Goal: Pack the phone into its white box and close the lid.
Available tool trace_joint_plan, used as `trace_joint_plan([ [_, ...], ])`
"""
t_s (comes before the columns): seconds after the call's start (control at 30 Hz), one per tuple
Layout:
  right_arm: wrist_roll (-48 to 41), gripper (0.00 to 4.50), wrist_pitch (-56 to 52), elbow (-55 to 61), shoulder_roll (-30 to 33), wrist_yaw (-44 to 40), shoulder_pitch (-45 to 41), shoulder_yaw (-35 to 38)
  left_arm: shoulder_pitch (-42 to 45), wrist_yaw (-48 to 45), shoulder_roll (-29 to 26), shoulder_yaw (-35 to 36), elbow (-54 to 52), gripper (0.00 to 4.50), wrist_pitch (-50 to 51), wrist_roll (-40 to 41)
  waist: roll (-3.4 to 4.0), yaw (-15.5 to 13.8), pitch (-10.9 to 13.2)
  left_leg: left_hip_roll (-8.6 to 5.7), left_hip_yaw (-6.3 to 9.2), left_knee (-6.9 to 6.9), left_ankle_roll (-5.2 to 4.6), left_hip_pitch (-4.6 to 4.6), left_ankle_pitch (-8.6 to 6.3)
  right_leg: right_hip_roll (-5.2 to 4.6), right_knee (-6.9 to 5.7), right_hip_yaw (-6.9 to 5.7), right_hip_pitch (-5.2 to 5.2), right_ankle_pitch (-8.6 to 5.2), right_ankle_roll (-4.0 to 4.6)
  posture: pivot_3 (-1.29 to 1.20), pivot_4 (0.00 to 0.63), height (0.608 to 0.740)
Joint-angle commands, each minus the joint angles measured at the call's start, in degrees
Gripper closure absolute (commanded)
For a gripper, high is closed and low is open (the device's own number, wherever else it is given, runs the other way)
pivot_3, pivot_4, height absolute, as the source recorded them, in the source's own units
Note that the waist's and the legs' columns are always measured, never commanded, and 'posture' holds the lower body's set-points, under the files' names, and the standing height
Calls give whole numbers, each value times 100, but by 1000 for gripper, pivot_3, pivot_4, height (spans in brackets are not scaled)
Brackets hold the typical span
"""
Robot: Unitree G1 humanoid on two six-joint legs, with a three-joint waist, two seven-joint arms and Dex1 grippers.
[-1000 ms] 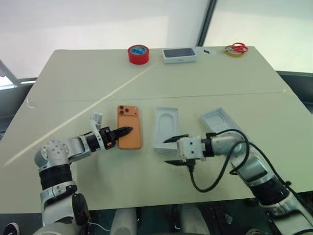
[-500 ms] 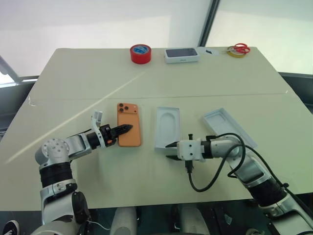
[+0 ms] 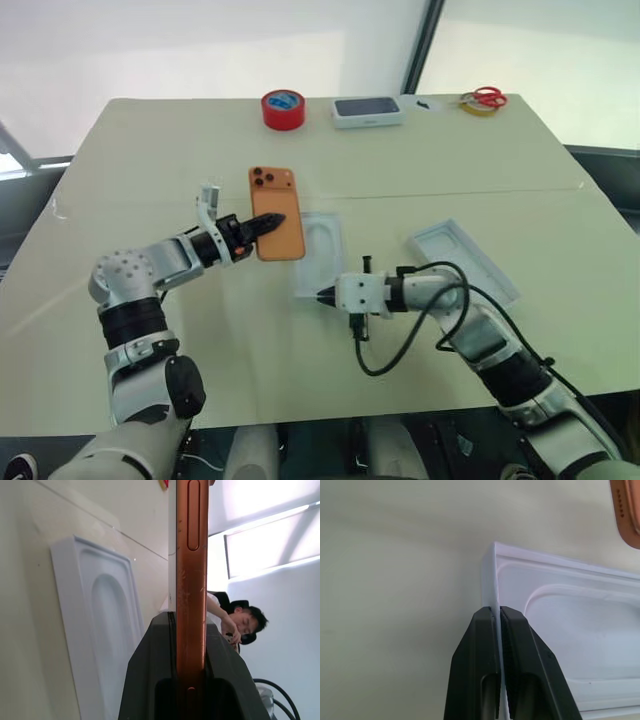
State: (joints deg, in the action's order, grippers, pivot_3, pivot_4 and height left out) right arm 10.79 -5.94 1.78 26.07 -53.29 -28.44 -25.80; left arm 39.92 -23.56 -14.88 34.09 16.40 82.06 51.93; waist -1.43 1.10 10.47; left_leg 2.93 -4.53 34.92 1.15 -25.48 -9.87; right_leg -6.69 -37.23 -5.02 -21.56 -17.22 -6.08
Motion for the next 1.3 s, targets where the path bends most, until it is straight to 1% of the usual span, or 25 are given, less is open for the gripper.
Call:
trace_joint_plan([
  [0.03, 231, 4489, -179, -256, -185, 325, -255, 10, -76, -128, -33, -45, -150, 4500, 99, 242, -1, -12, 3, 1, -1, -4, 9, 0, 6, 5, -2, -1, -2, 0, 0, 0, 150, 740],
  [0.1, -127, 4489, -450, -40, -319, 194, -210, 155, -119, -170, -11, -131, -178, 4500, 71, 244, -11, -41, 9, 2, 0, -3, 14, -1, 10, 11, -9, -5, -2, 0, 1, 0, 150, 740],
  [0.17, -601, 3763, -811, 409, -295, -158, -31, 255, -126, -214, -2, -201, -107, 4500, -35, 201, -10, -63, 12, 3, 10, 2, 2, -4, 2, 12, -8, -11, 2, 0, 3, 0, 150, 740],
  [0.2, -732, 3523, -873, 602, -214, -306, 49, 263, -114, -226, -1, -221, -47, 4500, -60, 188, -10, -65, 12, 2, 10, 5, -2, -4, -2, 10, -6, -11, 5, 0, 3, 0, 150, 740],
  [0.27, -853, 2427, -899, 905, -61, -426, 162, 316, -94, -261, 13, -274, 16, 4500, -136, 161, -11, -50, 12, 2, 12, 7, -5, -5, -12, -1, -1, -11, 7, 0, 3, 0, 150, 740],
  [0.3, -1042, 1932, -955, 1099, 6, -527, 209, 418, -71, -282, 24, -299, 46, 4500, -153, 160, -10, -47, 12, 0, 12, 8, -11, -5, -14, -7, 0, -9, 7, 0, 3, 0, 150, 740],
  [0.33, -1217, 1346, -1028, 1254, 55, -590, 236, 524, -57, -302, 32, -333, 57, 4500, -172, 154, -11, -49, 13, -1, 11, 8, -13, -6, -15, -8, 1, -8, 5, 0, 3, 0, 150, 740],
  [0.4, -1526, 458, -1256, 1391, 116, -573, 194, 830, -33, -318, 55, -396, 83, 4500, -206, 152, -12, -49, 14, -1, 12, 7, -16, -6, -13, -8, 1, -9, 5, 0, 3, 0, 150, 740],
  [0.5, -1719, 458, -1236, 1119, 430, -570, 90, 1336, -2, -307, 156, -452, 92, 4500, -186, 229, -12, -58, 14, 1, 12, 9, -16, -4, -13, -5, -1, -9, 6, 1, 3, 0, 150, 740],
  [0.63, -1595, 458, -704, 364, 890, -594, -17, 1600, -34, -263, 344, -576, 68, 4500, -256, 159, -13, -67, 14, -3, 9, 10, -19, -6, -15, -9, 4, -10, 6, 1, 3, 0, 150, 740],
  [0.77, -1859, 458, -479, -88, 881, -697, -209, 1761, -90, -264, 388, -771, 117, 4500, -360, 27, -12, -34, 16, -3, 1, 6, -23, -8, -13, -7, 4, -9, 3, 0, 2, 0, 150, 740],
  [0.87, -2158, 458, -631, -143, 721, -725, -397, 1857, -114, -299, 402, -866, 152, 4500, -429, 10, -8, -23, 19, -1, -3, 3, -21, -6, -10, 0, 0, -9, 1, 1, 2, 0, 150, 740],
  [0.93, -2057, 458, -510, -214, 738, -720, -464, 1777, -88, -295, 418, -901, 226, 4500, -476, -25, -7, -40, 20, 0, -3, 4, -18, -6, -8, 5, -3, -9, 1, 1, 2, 0, 150, 740],
  [1.0, -2058, 415, -481, -228, 734, -721, -468, 1755, -73, -293, 418, -963, 270, 3508, -570, -92, -8, -59, 20, 0, -2, 8, -17, -6, -8, 5, -3, -10, 3, 1, 2, 0, 150, 740],
  [1.03, -2077, 415, -492, -215, 723, -713, -460, 1756, -66, -290, 423, -958, 303, 3255, -574, -82, -8, -72, 20, -1, 0, 11, -18, -7, -8, 4, -2, -11, 6, 1, 2, 0, 150, 740],
  [1.17, -2063, 415, -503, -144, 696, -666, -413, 1726, -18, -299, 336, -1041, 344, 1332, -509, -94, -9, -74, 20, -5, -1, 18, -20, -7, -10, -6, 1, -11, 12, 1, 2, 0, 150, 740],
  [1.3, -2043, 415, -498, -121, 604, -568, -389, 1698, 86, -322, 107, -1429, 228, 1332, -296, -259, -9, -45, 20, -2, 2, 15, -19, 1, -10, -4, -1, -11, 13, 1, 2, 0, 150, 740],
])
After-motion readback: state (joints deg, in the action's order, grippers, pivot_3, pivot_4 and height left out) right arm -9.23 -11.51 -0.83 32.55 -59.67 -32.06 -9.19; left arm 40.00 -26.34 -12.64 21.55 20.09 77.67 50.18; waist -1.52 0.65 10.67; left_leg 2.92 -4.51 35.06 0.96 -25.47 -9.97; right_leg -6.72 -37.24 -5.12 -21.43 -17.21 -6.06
